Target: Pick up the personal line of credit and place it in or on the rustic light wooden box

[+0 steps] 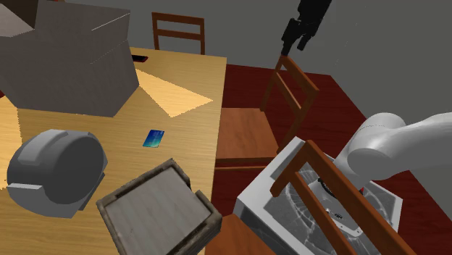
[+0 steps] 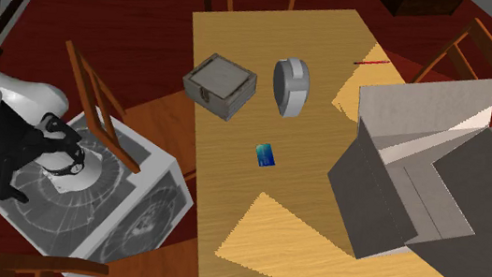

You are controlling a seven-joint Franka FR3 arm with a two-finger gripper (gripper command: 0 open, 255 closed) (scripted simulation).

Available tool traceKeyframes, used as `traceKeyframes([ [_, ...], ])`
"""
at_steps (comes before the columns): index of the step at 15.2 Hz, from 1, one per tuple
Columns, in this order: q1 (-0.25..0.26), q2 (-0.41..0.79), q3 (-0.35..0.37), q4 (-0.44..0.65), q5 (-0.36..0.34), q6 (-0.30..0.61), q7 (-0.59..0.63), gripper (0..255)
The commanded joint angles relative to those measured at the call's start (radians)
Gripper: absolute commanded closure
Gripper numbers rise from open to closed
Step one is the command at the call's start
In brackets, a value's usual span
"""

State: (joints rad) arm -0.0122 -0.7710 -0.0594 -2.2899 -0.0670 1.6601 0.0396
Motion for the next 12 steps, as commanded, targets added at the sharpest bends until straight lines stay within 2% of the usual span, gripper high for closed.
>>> traceKeyframes([
  [1,0.0,0.0,0.0,0.0,0.0,0.0,0.0,0],
  [6,0.009,0.03,0.107,-0.055,0.072,0.052,0.182,0],
  [12,0.022,0.119,0.234,-0.073,0.156,0.129,0.396,0],
])
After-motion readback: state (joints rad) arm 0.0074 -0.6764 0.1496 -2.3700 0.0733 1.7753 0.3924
